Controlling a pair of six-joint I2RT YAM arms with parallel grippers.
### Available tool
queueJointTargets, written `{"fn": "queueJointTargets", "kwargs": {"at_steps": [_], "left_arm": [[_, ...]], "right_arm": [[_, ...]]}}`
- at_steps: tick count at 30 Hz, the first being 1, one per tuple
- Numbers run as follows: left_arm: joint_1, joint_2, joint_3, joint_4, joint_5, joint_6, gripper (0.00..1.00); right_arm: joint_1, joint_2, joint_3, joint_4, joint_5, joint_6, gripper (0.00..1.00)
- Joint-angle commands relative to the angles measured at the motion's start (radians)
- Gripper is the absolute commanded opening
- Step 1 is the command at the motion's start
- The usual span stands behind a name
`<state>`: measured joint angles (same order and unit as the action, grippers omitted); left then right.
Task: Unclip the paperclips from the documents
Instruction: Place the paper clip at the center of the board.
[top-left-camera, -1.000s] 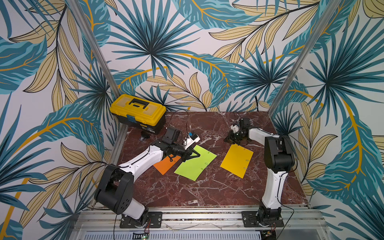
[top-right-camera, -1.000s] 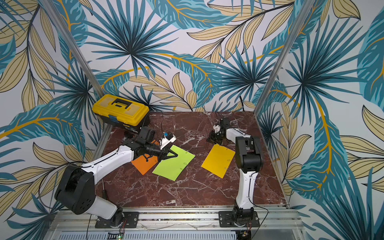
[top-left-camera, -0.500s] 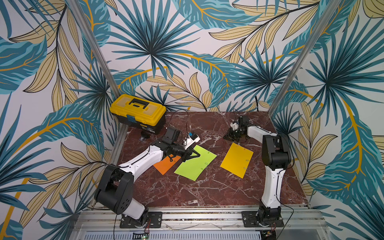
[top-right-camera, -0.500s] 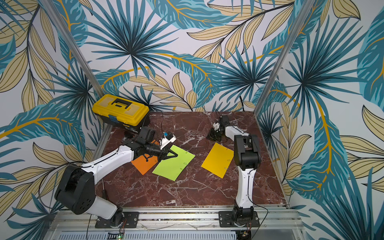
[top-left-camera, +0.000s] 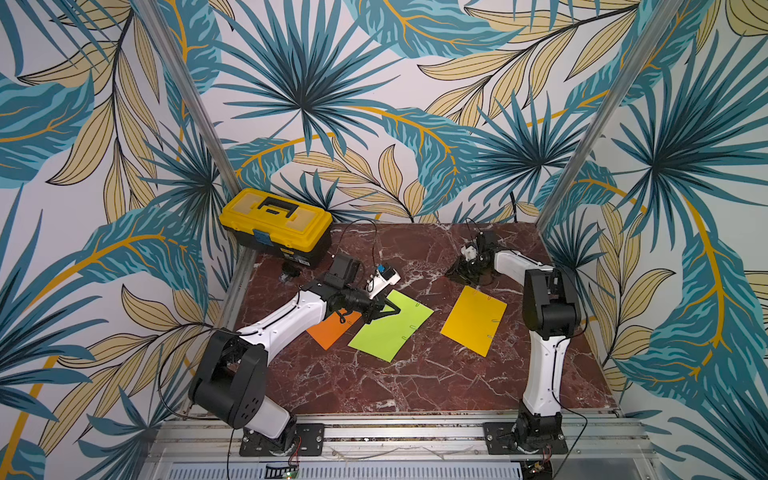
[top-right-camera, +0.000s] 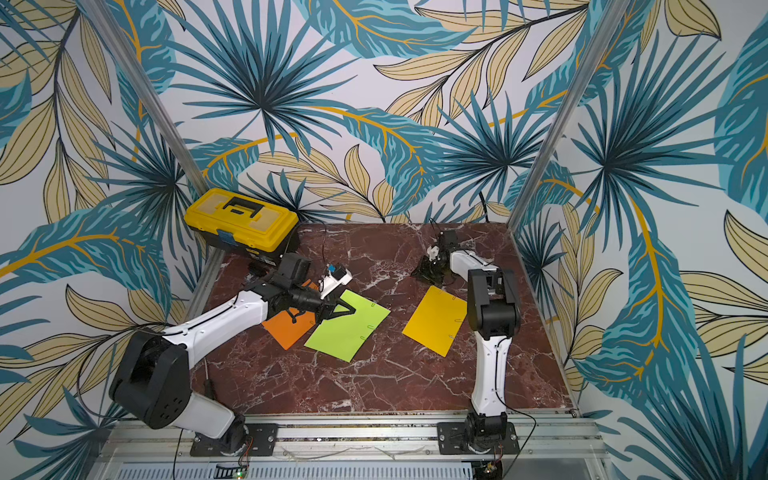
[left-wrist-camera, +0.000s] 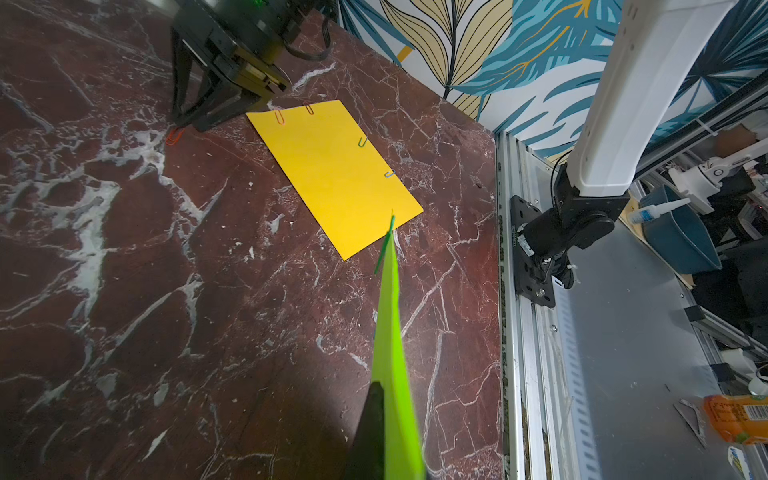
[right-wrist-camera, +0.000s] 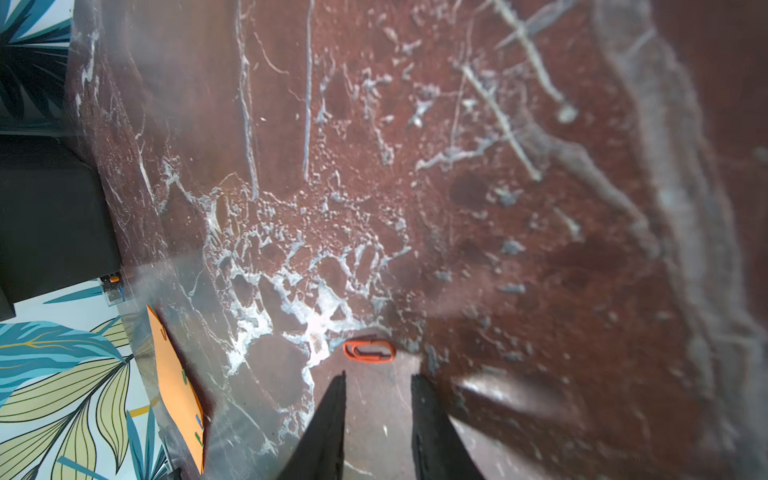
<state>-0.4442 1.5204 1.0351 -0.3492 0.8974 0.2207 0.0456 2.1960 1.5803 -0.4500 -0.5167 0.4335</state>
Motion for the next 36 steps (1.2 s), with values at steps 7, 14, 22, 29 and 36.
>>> {"fn": "queueJointTargets", "kwargs": {"at_steps": [7, 14, 22, 29, 36], "left_arm": [[0.006, 0.001, 0.034, -0.007, 0.010, -0.005, 0.00], [0.040, 0.000, 0.028, 0.058, 0.074, -0.068, 0.00], [0.082, -0.029, 0.008, 0.182, 0.141, -0.171, 0.00], [0.104, -0.050, 0.035, 0.191, 0.180, -0.212, 0.00], [0.111, -0.049, 0.055, 0.190, 0.202, -0.222, 0.00]], "right_arm": [[0.002, -0.182, -0.148, 0.010, 0.003, -0.082, 0.33], [0.010, -0.424, -0.368, 0.117, -0.057, -0.113, 0.35], [0.100, -0.690, -0.615, 0.382, -0.221, -0.189, 0.42], [0.150, -0.815, -0.828, 0.753, -0.304, -0.108, 0.48], [0.182, -0.840, -0.882, 0.910, -0.383, -0.090, 0.56]]}}
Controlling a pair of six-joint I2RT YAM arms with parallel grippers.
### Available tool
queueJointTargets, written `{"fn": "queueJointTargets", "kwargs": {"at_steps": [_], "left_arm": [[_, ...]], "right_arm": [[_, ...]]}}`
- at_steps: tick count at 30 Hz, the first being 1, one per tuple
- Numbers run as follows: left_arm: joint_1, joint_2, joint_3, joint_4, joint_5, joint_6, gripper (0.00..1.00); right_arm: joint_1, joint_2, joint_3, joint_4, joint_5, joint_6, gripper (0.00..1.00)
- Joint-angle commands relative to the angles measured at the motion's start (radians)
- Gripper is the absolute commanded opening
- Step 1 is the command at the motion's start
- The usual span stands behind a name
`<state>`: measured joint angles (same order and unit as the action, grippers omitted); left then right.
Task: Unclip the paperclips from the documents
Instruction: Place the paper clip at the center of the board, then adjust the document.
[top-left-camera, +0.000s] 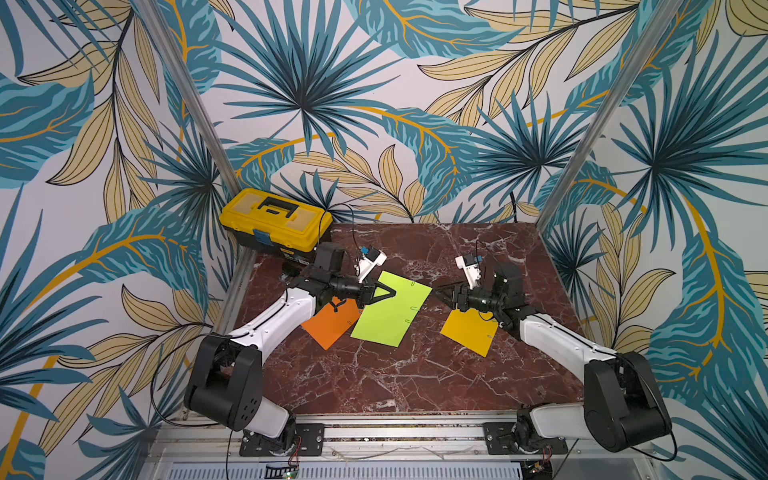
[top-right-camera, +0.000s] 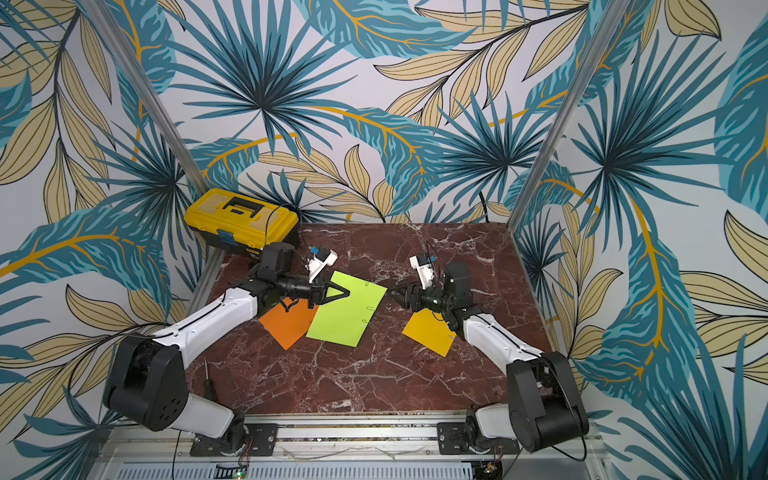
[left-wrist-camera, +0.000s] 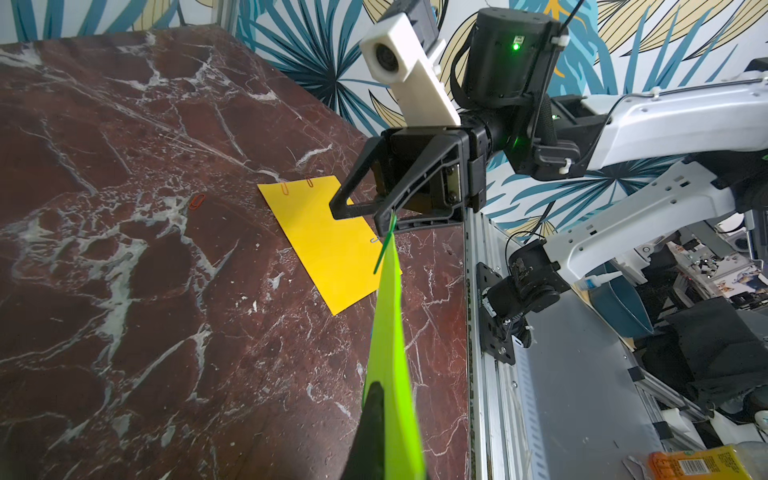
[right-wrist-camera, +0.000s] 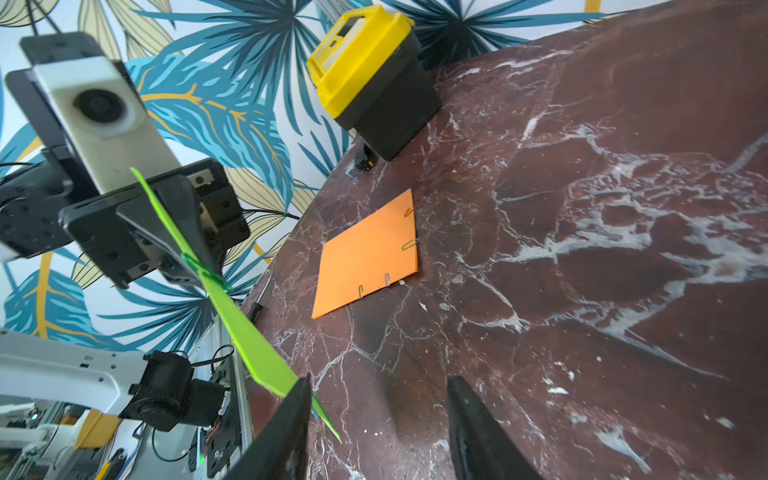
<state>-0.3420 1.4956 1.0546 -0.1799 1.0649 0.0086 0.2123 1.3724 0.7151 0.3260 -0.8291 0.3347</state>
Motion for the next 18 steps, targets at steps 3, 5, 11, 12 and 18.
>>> {"fn": "queueJointTargets", "kwargs": {"at_steps": [3, 5, 11, 12, 18], "left_arm": [[0.008, -0.018, 0.050, 0.021, 0.040, -0.010, 0.00], [0.010, -0.014, 0.057, 0.022, 0.043, -0.012, 0.00], [0.019, 0.002, 0.067, 0.022, 0.030, -0.009, 0.00], [0.025, 0.003, 0.068, 0.022, 0.030, -0.010, 0.00], [0.049, 0.005, 0.074, 0.022, 0.028, -0.013, 0.00]], "right_arm": [[0.027, -0.016, -0.016, 0.146, -0.092, 0.001, 0.58], [0.029, -0.016, -0.021, 0.161, -0.090, 0.008, 0.58], [0.028, -0.041, -0.042, 0.167, -0.033, 0.018, 0.58], [0.028, -0.047, -0.049, 0.170, -0.029, 0.015, 0.58], [0.027, -0.077, -0.051, 0.151, -0.009, 0.014, 0.58]]}}
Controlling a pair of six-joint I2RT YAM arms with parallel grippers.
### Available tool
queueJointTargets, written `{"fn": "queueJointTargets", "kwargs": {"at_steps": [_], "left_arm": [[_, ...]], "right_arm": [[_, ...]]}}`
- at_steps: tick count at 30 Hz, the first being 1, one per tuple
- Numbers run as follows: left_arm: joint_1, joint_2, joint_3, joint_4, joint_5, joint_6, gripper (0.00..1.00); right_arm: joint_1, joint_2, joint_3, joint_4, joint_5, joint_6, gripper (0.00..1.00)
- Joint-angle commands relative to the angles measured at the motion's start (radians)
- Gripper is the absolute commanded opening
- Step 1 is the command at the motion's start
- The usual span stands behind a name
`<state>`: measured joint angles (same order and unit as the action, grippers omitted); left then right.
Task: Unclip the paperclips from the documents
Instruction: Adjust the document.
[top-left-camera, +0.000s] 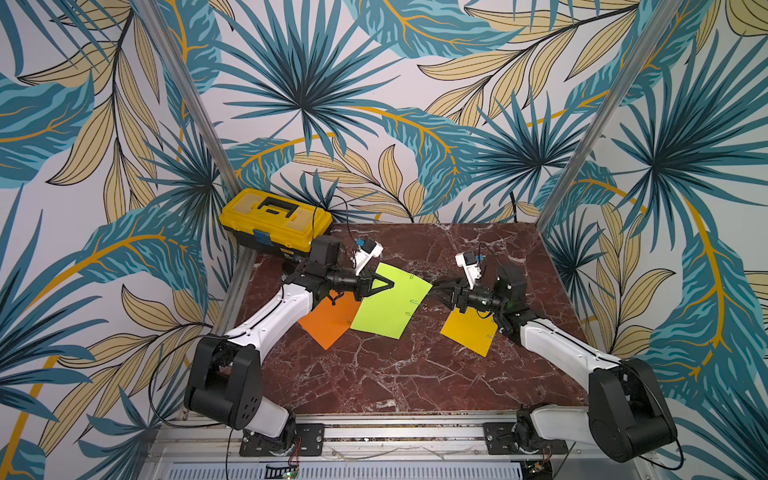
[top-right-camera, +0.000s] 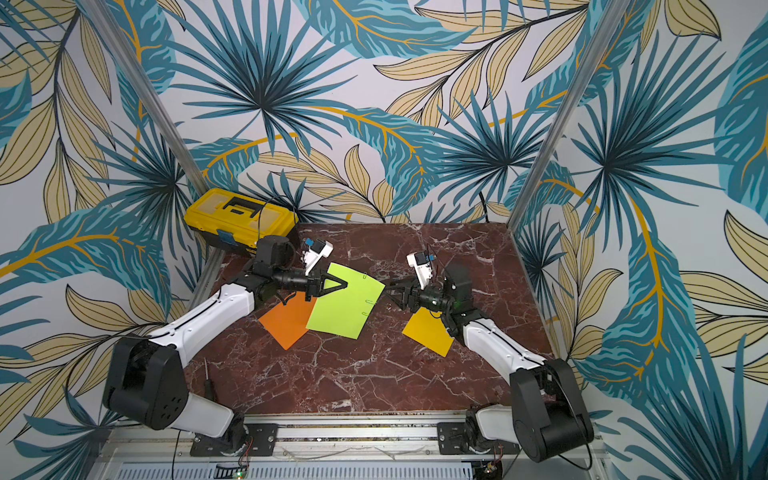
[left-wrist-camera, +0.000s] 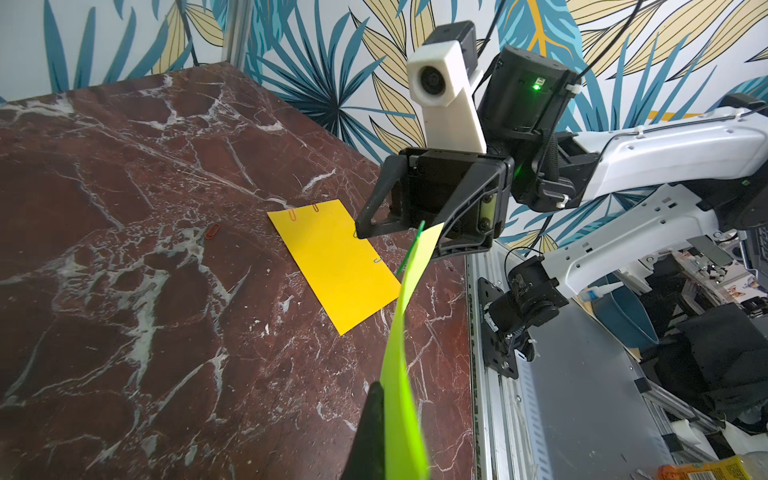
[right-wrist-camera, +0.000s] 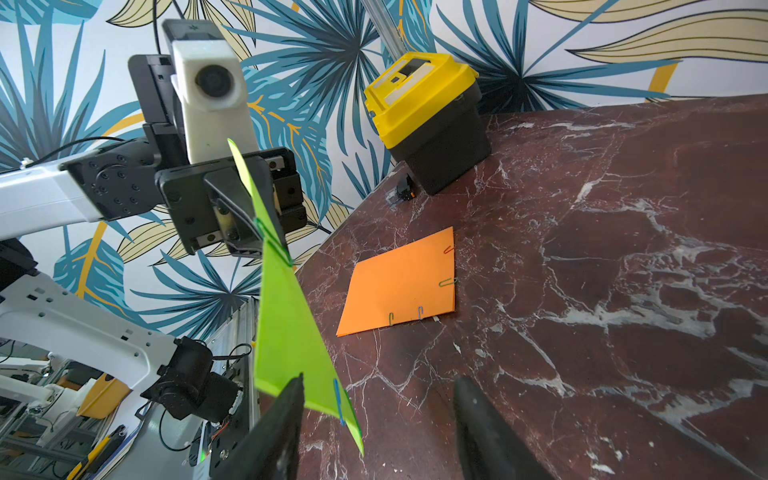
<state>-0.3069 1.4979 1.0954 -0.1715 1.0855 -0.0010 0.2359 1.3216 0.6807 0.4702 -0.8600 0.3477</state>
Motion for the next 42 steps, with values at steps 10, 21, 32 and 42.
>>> {"fn": "queueJointTargets", "kwargs": {"at_steps": [10, 21, 32, 42], "left_arm": [[0.018, 0.020, 0.064, 0.013, 0.028, -0.009, 0.00], [-0.011, 0.039, 0.081, 0.013, 0.092, -0.023, 0.00], [-0.012, 0.045, 0.063, 0.013, 0.085, -0.010, 0.00], [-0.011, 0.062, 0.071, 0.013, 0.079, -0.038, 0.22]], "right_arm": [[0.006, 0.051, 0.018, 0.078, -0.067, 0.060, 0.58], [0.069, 0.203, 0.103, 0.292, -0.145, 0.172, 0.57], [0.081, 0.215, 0.094, 0.340, -0.153, 0.199, 0.10], [0.111, 0.167, 0.162, -0.027, -0.164, -0.045, 0.00]]}}
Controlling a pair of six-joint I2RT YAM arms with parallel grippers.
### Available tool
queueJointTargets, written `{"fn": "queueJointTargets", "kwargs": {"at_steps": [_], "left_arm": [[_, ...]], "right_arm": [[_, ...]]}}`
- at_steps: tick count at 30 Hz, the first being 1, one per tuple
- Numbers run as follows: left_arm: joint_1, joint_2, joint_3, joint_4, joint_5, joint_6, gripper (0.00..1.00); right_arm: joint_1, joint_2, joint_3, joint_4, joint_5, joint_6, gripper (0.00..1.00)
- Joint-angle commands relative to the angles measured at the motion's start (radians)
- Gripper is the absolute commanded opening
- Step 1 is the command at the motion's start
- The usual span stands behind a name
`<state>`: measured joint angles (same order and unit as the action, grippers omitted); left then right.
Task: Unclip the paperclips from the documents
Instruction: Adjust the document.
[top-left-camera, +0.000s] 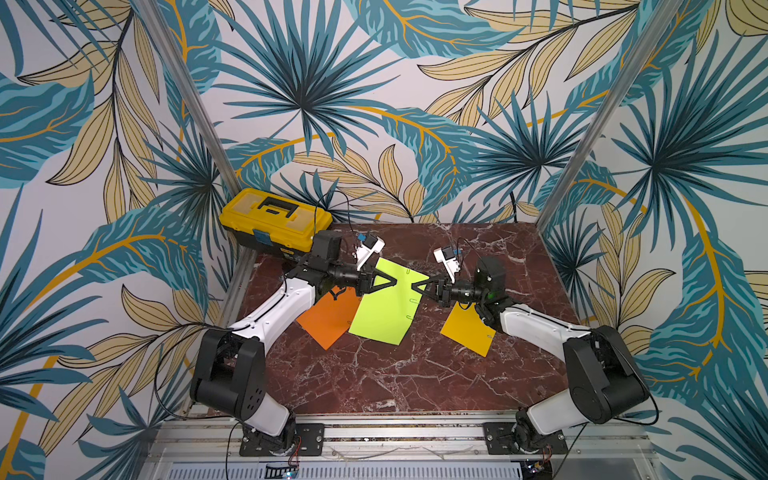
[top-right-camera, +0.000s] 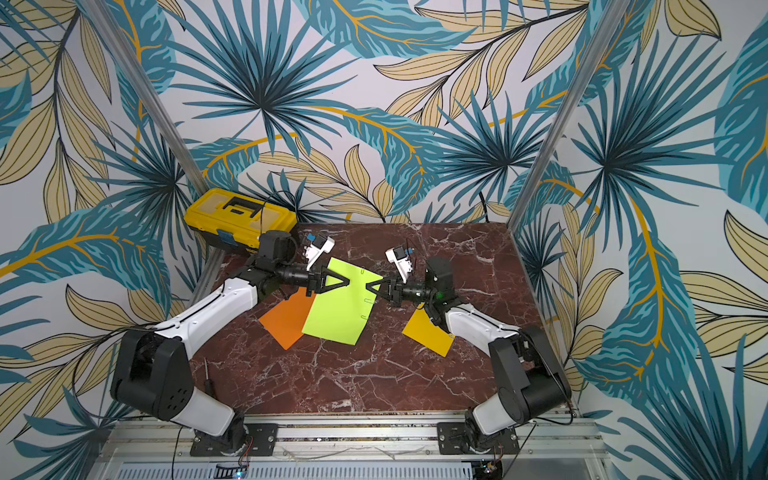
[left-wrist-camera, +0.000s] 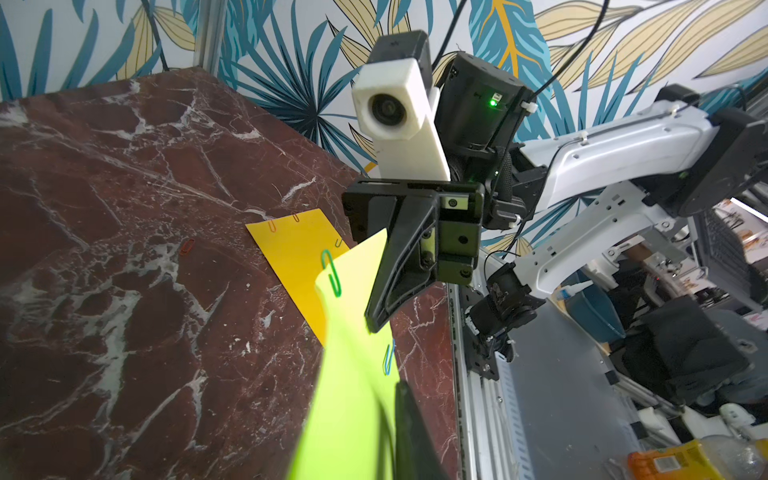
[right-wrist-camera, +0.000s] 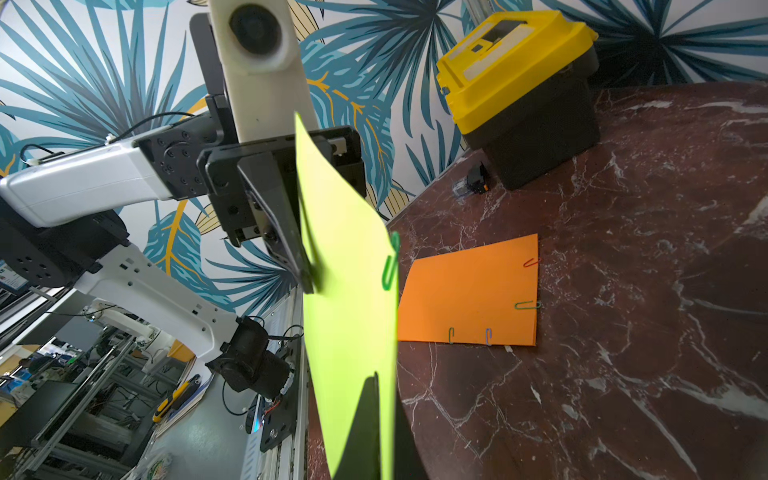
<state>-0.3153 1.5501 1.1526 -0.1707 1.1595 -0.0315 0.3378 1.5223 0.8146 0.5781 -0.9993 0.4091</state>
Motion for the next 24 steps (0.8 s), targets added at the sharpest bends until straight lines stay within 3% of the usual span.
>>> {"fn": "queueJointTargets", "kwargs": {"at_steps": [1, 5, 11, 14, 17, 24], "left_arm": [[-0.004, 0.011, 0.016, 0.012, 0.003, -0.009, 0.23], [-0.003, 0.015, 0.020, 0.013, -0.003, -0.013, 0.24], [-0.003, 0.013, 0.015, 0.013, -0.013, -0.016, 0.03], [-0.004, 0.010, 0.012, 0.012, -0.025, -0.013, 0.00], [-0.004, 0.002, -0.002, 0.012, -0.042, -0.014, 0.00], [-0.012, -0.035, -0.075, 0.013, -0.115, -0.021, 0.00]], "right_arm": [[0.009, -0.034, 0.032, -0.147, -0.026, -0.115, 0.00], [0.010, -0.039, 0.041, -0.176, -0.022, -0.135, 0.00], [0.012, -0.041, 0.041, -0.171, -0.021, -0.129, 0.00], [0.011, -0.053, 0.047, -0.227, -0.006, -0.163, 0.19], [0.008, -0.085, 0.087, -0.427, 0.033, -0.294, 0.32], [0.004, -0.104, 0.203, -0.734, 0.097, -0.478, 0.44]]}}
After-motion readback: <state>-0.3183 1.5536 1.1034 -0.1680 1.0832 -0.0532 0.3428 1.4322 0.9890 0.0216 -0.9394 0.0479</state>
